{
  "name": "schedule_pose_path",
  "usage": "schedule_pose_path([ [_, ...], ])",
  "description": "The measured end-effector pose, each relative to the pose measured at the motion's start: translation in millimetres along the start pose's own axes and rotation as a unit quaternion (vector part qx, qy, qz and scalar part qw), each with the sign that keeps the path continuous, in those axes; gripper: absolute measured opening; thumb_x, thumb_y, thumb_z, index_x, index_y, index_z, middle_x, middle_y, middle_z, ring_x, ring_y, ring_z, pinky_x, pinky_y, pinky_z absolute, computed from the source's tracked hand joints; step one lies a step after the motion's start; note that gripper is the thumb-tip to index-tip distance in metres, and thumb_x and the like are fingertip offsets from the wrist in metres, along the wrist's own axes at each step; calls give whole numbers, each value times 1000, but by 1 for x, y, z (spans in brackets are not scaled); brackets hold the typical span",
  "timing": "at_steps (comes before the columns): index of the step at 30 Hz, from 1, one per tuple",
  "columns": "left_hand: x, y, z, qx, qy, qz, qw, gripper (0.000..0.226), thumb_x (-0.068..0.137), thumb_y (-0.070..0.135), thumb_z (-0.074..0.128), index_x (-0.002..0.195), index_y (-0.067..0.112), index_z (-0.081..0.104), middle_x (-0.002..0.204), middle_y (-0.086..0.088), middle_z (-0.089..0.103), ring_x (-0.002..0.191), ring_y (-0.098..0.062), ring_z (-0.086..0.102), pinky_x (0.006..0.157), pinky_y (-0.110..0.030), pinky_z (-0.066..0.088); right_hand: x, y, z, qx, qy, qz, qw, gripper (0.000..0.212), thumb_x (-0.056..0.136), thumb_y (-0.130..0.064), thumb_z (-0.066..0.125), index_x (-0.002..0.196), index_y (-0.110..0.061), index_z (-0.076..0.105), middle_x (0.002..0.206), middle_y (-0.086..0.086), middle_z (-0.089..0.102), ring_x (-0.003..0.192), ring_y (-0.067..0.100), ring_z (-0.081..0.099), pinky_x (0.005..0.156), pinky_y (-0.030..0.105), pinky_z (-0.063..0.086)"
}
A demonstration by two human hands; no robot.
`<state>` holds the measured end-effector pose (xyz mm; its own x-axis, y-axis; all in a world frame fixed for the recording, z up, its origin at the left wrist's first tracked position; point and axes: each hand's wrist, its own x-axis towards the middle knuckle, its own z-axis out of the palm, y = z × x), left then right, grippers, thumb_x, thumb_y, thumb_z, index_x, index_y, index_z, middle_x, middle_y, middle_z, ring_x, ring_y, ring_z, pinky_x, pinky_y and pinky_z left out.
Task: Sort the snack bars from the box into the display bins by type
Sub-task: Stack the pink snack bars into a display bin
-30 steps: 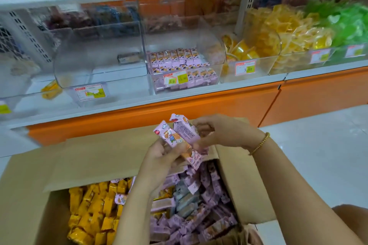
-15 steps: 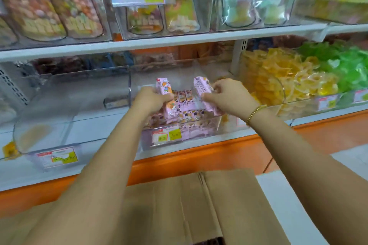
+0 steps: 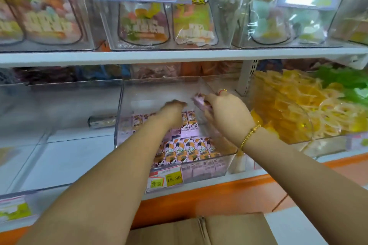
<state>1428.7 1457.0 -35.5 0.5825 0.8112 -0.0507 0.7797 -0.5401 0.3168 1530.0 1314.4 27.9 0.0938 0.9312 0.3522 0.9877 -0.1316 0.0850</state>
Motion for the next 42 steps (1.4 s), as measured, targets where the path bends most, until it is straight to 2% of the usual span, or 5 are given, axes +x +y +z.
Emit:
schedule_pose_path([
  [3, 8, 5, 14, -55, -102, 98, 988, 80, 79, 27, 75, 146, 29, 32, 149, -4, 37, 130, -26, 43, 105, -32, 38, 2, 0, 7, -59, -5, -25, 998, 27, 98, -14, 42, 121, -12, 57, 113, 11, 54, 101, 27, 57, 67, 28, 34],
  [9, 16, -1, 31, 98, -127, 112, 981, 72, 94, 50, 49, 152, 30, 13, 160, -4, 8, 144, -30, 16, 117, -42, 18, 17, -6, 28, -132, -55, -40, 989, 29, 94, -6, 44, 118, -11, 59, 121, 10, 50, 107, 27, 53, 65, 30, 37],
  [24, 11, -9, 32, 54, -94, 24, 994, 78, 86, 43, 64, 149, 18, 25, 148, -13, 38, 130, -33, 42, 106, -41, 38, 57, -26, 52, -216, -379, -97, 895, 31, 90, -17, 61, 119, -5, 61, 120, 12, 60, 104, 28, 56, 89, 33, 46],
  [30, 6, -8, 29, 50, -102, 29, 993, 84, 89, 35, 63, 152, 19, 11, 157, -12, 18, 141, -35, 25, 114, -46, 26, 58, -26, 63, -260, -347, -84, 897, 20, 96, -24, 53, 110, -14, 64, 108, 2, 62, 106, 24, 59, 79, 32, 46],
  [42, 3, -7, 24, -9, -36, -1, 999, 78, 82, 40, 70, 145, 15, 33, 142, -13, 47, 124, -32, 49, 101, -39, 43, 60, -26, 64, -168, -256, -43, 951, 23, 94, -8, 51, 115, -5, 60, 119, 13, 59, 109, 30, 58, 81, 34, 47],
])
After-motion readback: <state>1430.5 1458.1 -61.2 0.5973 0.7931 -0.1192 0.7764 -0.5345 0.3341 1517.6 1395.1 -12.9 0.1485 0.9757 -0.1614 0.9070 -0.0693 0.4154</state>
